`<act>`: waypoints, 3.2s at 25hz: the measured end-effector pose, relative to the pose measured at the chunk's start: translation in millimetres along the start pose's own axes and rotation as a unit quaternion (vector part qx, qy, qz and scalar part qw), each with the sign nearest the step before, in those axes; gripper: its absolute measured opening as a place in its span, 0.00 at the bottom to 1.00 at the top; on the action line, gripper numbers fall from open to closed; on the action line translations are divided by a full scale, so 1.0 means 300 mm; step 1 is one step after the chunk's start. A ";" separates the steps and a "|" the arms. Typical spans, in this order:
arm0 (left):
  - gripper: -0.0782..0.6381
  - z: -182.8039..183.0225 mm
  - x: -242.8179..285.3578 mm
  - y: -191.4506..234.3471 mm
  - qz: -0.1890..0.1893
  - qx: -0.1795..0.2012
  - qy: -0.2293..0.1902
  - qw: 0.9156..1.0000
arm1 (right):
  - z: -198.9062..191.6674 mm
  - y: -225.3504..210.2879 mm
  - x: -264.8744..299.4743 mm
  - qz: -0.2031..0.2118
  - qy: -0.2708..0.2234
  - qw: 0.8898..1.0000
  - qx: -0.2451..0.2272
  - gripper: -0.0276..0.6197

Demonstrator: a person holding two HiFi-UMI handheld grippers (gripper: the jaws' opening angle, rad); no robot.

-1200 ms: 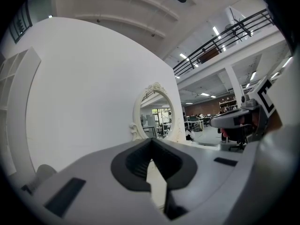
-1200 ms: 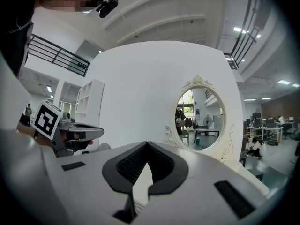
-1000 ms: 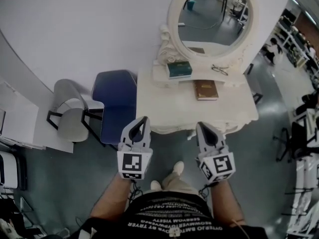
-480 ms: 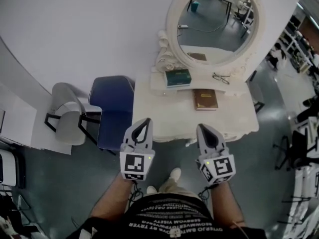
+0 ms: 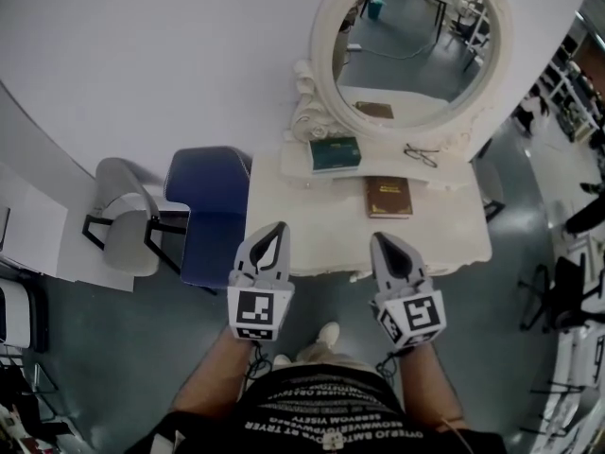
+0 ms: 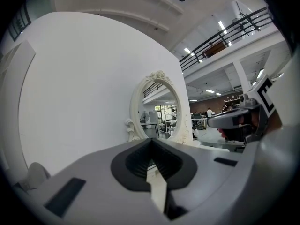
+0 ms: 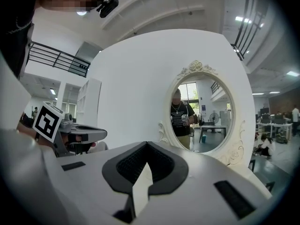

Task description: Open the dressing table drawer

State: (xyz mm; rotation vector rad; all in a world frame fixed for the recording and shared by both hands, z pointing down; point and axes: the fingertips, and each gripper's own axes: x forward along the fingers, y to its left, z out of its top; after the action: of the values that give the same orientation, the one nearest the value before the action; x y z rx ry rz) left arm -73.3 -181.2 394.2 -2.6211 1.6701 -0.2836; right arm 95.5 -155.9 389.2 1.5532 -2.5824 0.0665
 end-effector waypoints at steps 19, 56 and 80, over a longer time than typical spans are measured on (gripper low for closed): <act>0.11 0.043 0.163 -0.045 0.056 -0.021 0.003 0.998 | 0.003 -0.197 0.110 0.060 -0.006 0.998 0.002 0.05; 0.11 -0.240 0.514 0.035 0.042 -0.046 0.111 0.992 | -0.066 -0.393 0.407 0.051 0.017 0.998 0.025 0.05; 0.11 -0.605 0.766 0.097 0.018 -0.092 0.220 0.971 | -0.161 -0.486 0.638 0.031 0.050 0.997 0.043 0.05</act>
State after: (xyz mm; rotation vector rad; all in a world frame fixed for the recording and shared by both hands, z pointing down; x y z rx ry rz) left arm -34.6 -386.0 601.9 -2.8091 1.9493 -0.7986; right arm 139.6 -387.1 458.3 1.4554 -2.5814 0.2573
